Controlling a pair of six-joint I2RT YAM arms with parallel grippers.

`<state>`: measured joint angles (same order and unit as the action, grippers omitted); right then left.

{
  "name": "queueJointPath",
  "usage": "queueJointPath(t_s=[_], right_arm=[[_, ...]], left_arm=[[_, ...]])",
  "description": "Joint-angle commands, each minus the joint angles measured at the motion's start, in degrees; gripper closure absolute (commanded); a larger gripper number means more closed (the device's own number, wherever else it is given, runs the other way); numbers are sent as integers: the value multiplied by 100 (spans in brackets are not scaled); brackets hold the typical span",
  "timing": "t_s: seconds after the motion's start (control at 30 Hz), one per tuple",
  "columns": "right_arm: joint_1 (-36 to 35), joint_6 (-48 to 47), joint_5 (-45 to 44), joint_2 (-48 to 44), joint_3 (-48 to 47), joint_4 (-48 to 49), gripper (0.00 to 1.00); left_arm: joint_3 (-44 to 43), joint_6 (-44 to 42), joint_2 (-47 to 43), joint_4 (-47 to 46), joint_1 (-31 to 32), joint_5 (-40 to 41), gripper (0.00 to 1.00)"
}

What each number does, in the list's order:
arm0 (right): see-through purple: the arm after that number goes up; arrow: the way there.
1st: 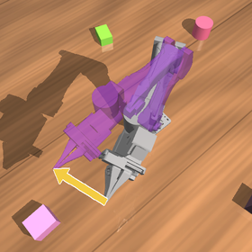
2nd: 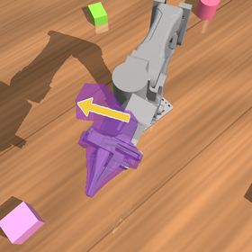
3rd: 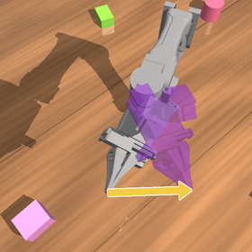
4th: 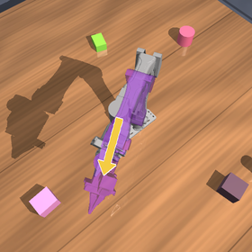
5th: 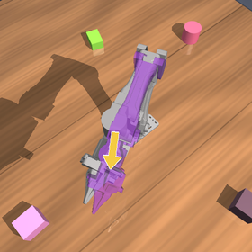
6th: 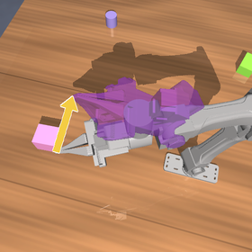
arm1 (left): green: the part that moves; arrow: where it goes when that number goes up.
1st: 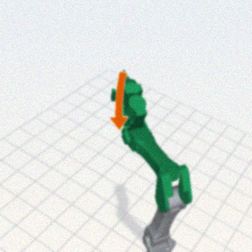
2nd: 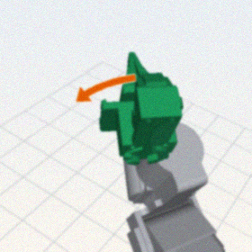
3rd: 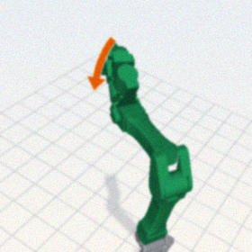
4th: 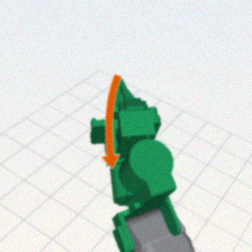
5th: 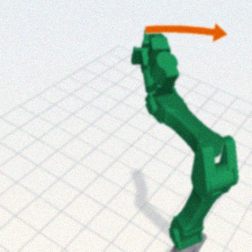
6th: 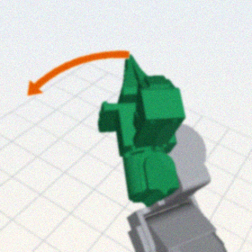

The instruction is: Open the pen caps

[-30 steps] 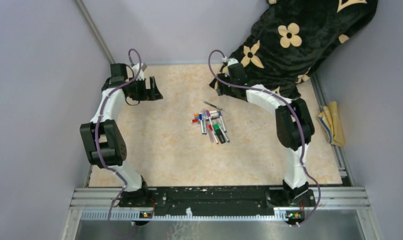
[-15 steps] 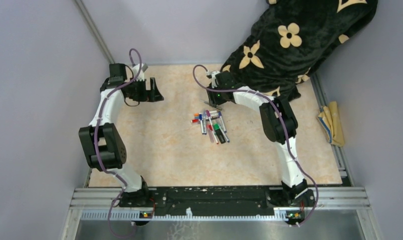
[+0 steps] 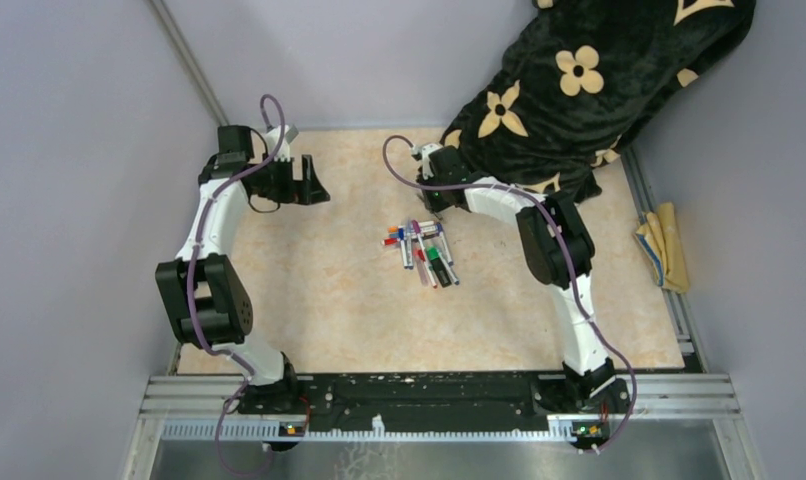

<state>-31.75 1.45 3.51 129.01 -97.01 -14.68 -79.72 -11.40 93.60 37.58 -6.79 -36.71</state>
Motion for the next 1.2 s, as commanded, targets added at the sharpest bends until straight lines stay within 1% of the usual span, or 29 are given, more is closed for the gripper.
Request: queueJointPath(t_s=[0.0, 0.1, 0.33, 0.47, 0.57, 0.67, 0.77, 0.93, 1.03, 1.13, 1.17], right_arm=[[-160, -119, -399, -217, 520, 216, 91], [-158, -119, -597, -425, 805, 386, 100], [-157, -290, -724, -1044, 997, 503, 100], [-140, -243, -415, -1642, 1079, 353, 100], [-136, -190, 316, -2160, 1174, 78, 100], [-133, 161, 1170, -2617, 1377, -184, 100], [-137, 506, 2100, -3149, 1957, -96, 100], [-137, 932, 3172, -3795, 2706, 92, 100], [-138, 1073, 3783, -3955, 2833, 32, 100], [-143, 1139, 4370, -3946, 2789, -139, 100], [-140, 1146, 4512, -3952, 2756, -193, 100]], left_arm=[[-192, -137, -146, 209, 85, -143, 1], [-168, -222, -142, 254, 152, -107, 1], [60, -569, -295, 310, 361, -234, 1], [257, -1042, -435, 295, 564, -354, 1], [360, -1522, -527, 398, 884, -270, 1], [564, -2004, -658, 500, 1263, -28, 1], [923, -2462, -879, 511, 1537, -32, 1], [1352, -3332, -1570, 455, 1611, -590, 1], [1644, -3888, -2142, 273, 1617, -1163, 1], [2029, -4281, -2730, -127, 1618, -1677, 1], [2083, -4466, -2868, -123, 1619, -1849, 1]])
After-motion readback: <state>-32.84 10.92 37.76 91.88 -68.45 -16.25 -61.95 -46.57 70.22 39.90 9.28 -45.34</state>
